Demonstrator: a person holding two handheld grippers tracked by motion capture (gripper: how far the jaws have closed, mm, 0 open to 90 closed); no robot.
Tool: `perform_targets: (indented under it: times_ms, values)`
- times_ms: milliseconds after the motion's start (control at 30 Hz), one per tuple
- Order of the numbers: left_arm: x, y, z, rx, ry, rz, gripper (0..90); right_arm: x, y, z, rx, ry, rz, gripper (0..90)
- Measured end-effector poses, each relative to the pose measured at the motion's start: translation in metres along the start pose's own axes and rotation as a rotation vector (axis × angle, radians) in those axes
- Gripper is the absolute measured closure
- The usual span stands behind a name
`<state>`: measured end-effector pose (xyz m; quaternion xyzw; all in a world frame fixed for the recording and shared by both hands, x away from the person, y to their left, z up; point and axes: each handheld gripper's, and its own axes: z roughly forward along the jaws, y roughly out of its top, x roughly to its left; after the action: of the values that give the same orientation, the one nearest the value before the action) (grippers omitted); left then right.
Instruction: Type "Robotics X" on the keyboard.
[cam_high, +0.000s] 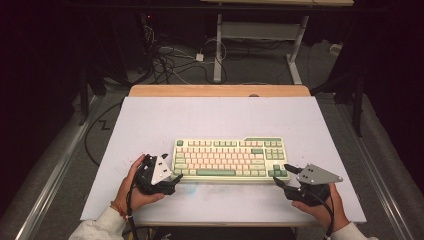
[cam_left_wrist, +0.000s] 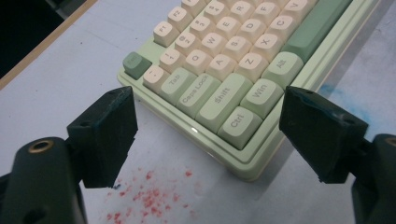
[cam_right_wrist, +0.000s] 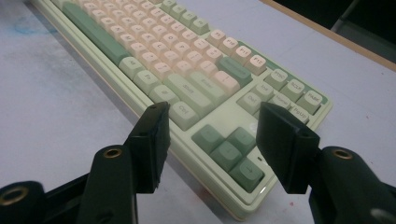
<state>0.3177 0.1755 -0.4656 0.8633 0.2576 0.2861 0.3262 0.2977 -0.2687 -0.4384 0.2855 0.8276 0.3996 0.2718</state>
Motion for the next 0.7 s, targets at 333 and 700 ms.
perform_targets:
  times_ms: [333,700]
  values:
    - [-0.003,-0.007,-0.003,0.018,-0.005,-0.013,18.1,-0.002,0.009,0.007,0.035,0.001,-0.015,56.8]
    - [-0.006,-0.008,-0.001,0.037,-0.012,-0.003,18.1,-0.005,0.026,0.019,0.004,-0.026,-0.02,72.7]
